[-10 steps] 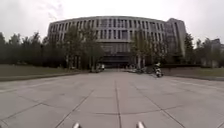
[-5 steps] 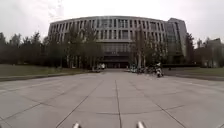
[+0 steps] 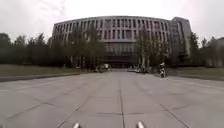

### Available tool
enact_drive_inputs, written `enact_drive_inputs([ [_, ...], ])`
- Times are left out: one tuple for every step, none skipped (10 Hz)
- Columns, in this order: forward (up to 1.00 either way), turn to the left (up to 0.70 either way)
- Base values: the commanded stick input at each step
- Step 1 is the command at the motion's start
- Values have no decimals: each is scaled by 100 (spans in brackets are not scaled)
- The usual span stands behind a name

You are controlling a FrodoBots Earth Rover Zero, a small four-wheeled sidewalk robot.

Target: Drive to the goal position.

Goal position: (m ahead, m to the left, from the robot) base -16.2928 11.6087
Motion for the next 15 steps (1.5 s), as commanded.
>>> enact_drive_inputs([
  [0, 85],
  [0, 85],
  [0, 85],
  [0, 85],
  [0, 85],
  [0, 85],
  [0, 85],
  [0, 85],
  [0, 85],
  [0, 85],
  [0, 85],
  [0, 85],
  [0, 85],
  [0, 85],
  [0, 85],
])
